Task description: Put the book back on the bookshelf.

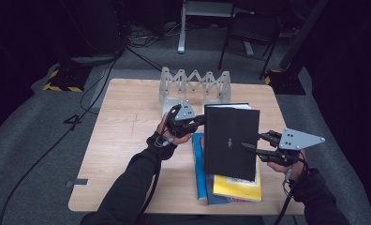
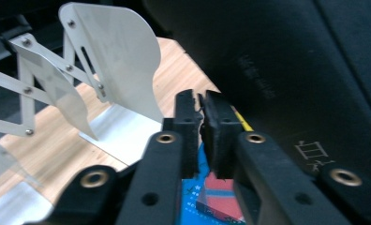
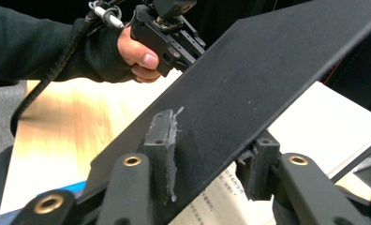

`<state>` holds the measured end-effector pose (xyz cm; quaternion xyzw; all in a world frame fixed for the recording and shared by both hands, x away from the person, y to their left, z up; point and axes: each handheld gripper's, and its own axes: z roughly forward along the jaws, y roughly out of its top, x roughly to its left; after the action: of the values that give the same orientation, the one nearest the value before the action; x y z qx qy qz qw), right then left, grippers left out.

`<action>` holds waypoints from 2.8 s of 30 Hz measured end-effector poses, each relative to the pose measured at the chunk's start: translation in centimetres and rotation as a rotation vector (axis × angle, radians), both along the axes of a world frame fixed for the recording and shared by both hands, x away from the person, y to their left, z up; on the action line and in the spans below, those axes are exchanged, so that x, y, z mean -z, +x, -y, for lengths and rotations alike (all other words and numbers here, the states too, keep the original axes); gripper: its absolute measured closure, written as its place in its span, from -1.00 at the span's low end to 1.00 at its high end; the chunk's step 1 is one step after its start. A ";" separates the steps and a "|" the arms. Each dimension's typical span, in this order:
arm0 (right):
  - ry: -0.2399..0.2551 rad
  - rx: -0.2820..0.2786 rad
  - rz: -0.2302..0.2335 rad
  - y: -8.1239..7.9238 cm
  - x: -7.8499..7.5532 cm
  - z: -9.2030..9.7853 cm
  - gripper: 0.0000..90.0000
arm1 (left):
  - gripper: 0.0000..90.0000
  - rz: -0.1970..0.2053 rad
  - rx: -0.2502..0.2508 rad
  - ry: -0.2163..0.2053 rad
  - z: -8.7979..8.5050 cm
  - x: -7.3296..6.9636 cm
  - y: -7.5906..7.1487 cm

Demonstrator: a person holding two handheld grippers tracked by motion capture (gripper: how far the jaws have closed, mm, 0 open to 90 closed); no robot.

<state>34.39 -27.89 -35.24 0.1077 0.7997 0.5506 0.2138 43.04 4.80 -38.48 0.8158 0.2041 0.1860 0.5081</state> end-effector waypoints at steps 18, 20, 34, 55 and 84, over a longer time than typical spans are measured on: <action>0.076 -0.016 0.019 -2.1 1.1 0.5 0.57 | 0.34 0.063 -0.028 0.111 -0.6 0.3 -3.0; 0.075 -0.017 0.019 -2.1 1.1 0.5 0.57 | 0.26 0.077 -0.025 0.154 -0.4 0.5 -3.6; 0.082 -0.013 0.031 -2.9 1.4 0.6 0.59 | -0.04 -0.039 0.043 0.267 -0.5 3.9 -8.0; 0.071 -0.016 0.056 -4.9 1.8 0.9 0.65 | -0.53 -0.131 0.188 0.162 1.9 6.2 -9.5; 0.098 0.048 0.034 -5.5 3.1 2.5 0.58 | -0.52 -0.146 0.283 -0.081 3.0 2.4 -6.5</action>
<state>28.88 -30.41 -38.30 0.1279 0.7652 0.5856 0.2348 36.54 1.83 -40.89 0.8267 0.1309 0.0446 0.5453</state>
